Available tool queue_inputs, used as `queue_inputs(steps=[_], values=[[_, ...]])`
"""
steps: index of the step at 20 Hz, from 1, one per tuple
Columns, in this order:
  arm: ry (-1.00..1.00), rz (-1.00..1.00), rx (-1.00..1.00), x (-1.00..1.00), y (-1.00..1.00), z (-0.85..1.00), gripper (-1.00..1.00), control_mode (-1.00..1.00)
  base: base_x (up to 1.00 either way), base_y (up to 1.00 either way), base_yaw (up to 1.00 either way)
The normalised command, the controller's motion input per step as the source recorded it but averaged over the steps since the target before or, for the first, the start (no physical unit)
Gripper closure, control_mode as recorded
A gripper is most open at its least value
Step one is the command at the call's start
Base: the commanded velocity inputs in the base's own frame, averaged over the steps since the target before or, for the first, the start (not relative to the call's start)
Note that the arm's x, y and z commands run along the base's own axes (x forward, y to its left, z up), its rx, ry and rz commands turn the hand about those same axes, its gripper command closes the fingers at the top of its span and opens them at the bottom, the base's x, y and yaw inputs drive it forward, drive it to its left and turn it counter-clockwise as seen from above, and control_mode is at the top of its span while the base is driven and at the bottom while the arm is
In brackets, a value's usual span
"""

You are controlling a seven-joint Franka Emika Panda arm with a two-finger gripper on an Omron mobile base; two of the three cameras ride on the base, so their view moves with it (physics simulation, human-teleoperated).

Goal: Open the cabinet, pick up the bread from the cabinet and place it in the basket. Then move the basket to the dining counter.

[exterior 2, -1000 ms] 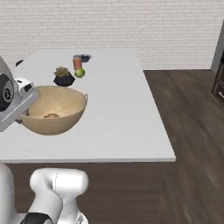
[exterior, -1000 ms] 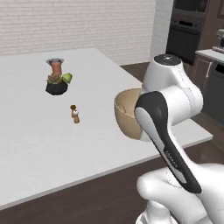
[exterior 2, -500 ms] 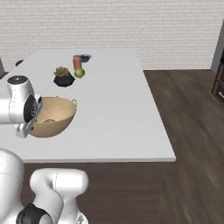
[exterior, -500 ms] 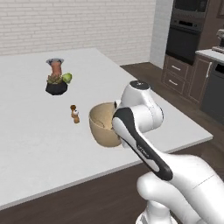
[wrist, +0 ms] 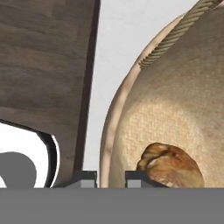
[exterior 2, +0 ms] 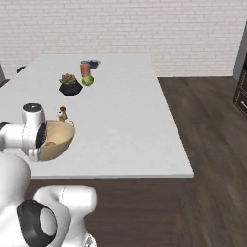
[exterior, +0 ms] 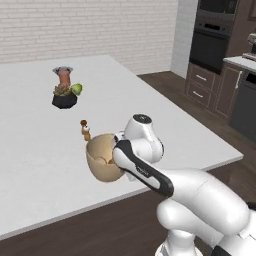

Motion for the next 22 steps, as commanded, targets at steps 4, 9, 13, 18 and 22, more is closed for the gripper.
queue_inputs(steps=[4,9,13,18,22], values=[[0.04,0.05,-0.02,0.19,0.37,-0.65,1.00,-1.00,0.00,0.00,0.00],[0.01,0.03,-0.01,0.22,0.34,-0.56,1.00,-1.00,0.00,0.00,0.00],[0.00,0.01,0.00,0.05,0.10,-0.12,-1.00,-1.00,0.00,0.00,0.00],[0.00,0.00,0.00,-0.06,0.00,0.74,-1.00,-1.00,0.00,0.00,0.00],[0.00,0.00,-0.01,-0.18,0.00,1.00,-1.00,-1.00,0.00,0.00,0.00]])
